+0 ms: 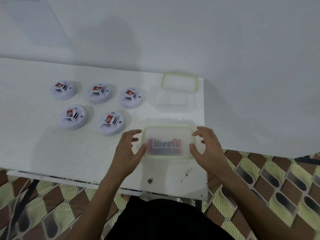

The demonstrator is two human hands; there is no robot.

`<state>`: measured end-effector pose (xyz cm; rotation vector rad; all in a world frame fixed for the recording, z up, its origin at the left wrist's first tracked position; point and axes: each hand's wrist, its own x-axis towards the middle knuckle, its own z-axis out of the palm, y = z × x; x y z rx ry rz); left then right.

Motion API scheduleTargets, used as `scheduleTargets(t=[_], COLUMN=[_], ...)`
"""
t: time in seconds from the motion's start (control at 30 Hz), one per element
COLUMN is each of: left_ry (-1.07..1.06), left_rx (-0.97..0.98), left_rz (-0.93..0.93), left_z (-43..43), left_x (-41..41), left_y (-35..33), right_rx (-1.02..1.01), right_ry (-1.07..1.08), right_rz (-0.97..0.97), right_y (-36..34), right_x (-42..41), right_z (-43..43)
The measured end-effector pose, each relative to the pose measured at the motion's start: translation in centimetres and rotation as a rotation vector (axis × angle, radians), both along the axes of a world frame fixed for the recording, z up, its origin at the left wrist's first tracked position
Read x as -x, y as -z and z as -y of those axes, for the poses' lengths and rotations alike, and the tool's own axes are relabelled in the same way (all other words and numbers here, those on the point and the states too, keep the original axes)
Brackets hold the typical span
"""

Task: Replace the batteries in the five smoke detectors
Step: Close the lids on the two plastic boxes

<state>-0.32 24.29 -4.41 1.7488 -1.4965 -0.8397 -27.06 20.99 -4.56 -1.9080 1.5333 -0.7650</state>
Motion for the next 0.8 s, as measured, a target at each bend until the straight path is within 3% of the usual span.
scheduleTargets(t=[0.17, 0.33, 0.8], left_ry=[0.464, 0.693, 0.788], left_rx=[-0.032, -0.095, 0.034], left_rz=[0.350, 0.577, 0.587], left_z=[2.5, 5.7, 7.3], left_x=[-1.0, -0.7, -0.9], left_y=[-1.0, -1.0, -0.6], right_rx=[-0.170, -0.100, 0.004], right_ry=[-0.421, -0.557, -0.472], right_rz=[-0.321, -0.528, -0.501], right_y=[-2.3, -2.4, -0.8], right_x=[0.9, 0.3, -0.7], right_z=[2.4, 4.3, 2.7])
